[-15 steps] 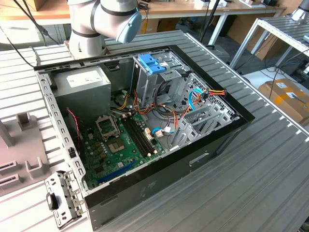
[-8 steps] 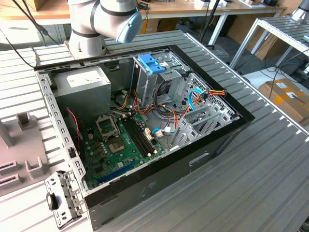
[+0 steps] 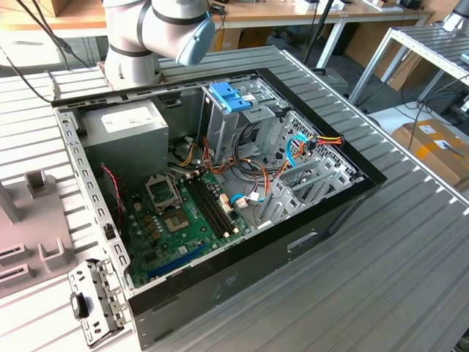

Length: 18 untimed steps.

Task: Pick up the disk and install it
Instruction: 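Reach for the disk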

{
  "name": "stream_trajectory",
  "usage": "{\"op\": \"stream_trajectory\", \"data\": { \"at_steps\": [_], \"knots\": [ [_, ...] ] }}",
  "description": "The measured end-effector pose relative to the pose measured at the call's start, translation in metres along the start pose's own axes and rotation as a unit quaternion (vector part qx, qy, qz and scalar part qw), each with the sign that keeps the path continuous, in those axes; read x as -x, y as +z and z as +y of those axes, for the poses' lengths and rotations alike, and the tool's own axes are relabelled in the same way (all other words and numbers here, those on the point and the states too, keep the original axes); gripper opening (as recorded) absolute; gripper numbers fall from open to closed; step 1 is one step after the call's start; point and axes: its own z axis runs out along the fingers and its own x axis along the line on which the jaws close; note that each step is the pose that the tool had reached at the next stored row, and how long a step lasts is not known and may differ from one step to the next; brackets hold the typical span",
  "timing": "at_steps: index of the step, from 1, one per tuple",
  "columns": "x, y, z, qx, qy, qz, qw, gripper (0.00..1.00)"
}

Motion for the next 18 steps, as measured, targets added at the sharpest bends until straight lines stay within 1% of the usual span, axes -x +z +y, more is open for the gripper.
{"op": "stream_trajectory", "data": {
  "at_steps": [10,18],
  "knots": [
    [-0.007,-0.0001,-0.0006,0.0,0.0,0.0,1.0,0.11],
    [-0.0112,-0.0002,-0.0009,0.0,0.0,0.0,1.0,0.11]
  ]
}}
